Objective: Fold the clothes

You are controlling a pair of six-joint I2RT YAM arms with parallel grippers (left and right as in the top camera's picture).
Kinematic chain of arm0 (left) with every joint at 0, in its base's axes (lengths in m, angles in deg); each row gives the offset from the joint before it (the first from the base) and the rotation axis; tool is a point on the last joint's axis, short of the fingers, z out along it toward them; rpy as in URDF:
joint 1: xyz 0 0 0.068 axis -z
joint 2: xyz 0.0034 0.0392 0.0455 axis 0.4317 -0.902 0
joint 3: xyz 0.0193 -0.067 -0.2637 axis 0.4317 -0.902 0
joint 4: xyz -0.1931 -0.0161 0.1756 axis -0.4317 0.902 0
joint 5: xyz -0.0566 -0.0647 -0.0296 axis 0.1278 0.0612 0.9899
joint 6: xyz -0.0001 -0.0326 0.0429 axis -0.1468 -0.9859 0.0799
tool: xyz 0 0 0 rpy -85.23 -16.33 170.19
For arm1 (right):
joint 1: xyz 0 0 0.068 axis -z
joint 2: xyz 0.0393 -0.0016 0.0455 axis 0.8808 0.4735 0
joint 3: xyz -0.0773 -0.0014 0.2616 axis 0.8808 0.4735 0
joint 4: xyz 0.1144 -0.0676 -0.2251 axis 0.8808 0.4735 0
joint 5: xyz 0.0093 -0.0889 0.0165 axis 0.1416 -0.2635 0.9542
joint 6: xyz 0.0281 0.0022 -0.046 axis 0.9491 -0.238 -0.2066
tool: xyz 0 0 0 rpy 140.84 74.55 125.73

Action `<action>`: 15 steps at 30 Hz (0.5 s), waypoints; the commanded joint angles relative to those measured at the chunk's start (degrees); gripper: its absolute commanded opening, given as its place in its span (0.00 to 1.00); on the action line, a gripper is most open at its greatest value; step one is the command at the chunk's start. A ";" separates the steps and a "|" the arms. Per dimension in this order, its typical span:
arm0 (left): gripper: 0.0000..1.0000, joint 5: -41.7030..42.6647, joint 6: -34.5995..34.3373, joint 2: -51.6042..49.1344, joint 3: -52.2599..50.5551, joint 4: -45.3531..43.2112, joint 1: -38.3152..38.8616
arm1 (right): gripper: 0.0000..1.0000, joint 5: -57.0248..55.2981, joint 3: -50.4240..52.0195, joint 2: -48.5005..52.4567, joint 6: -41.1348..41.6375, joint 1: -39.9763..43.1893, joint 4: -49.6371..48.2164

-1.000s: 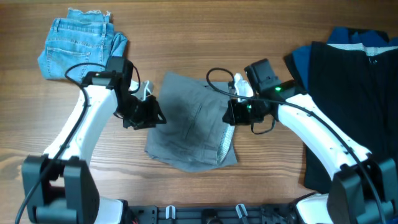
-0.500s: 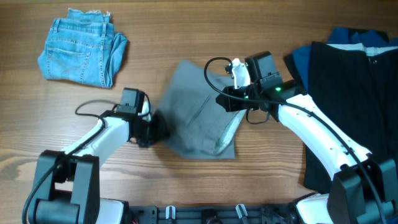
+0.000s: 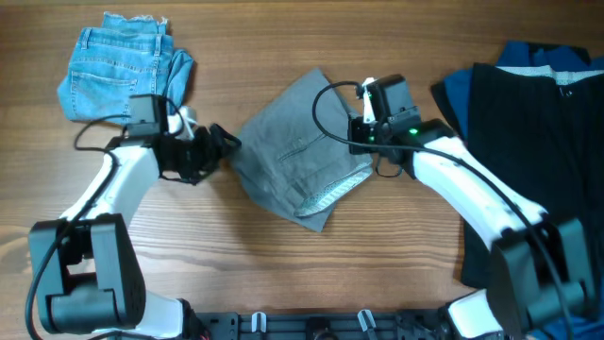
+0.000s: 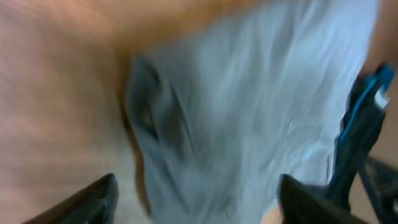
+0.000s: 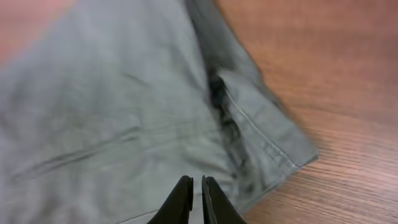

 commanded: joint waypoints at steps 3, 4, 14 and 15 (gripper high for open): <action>1.00 1.01 2.05 -0.04 -1.11 8.81 7.69 | 0.05 -0.94 -0.04 12.72 -1.86 0.13 0.79; 1.00 0.98 2.01 -0.07 -1.81 8.41 8.90 | 0.06 -0.92 -0.04 13.44 -1.86 0.13 0.94; 1.00 -3.30 -22.95 -0.50 -16.35 -18.47 16.55 | 0.05 1.16 -0.04 14.32 -1.31 0.13 1.49; 1.00 -3.34 -25.29 -0.94 -17.05 -23.10 16.79 | 0.05 1.27 -0.07 14.32 -1.29 0.13 1.49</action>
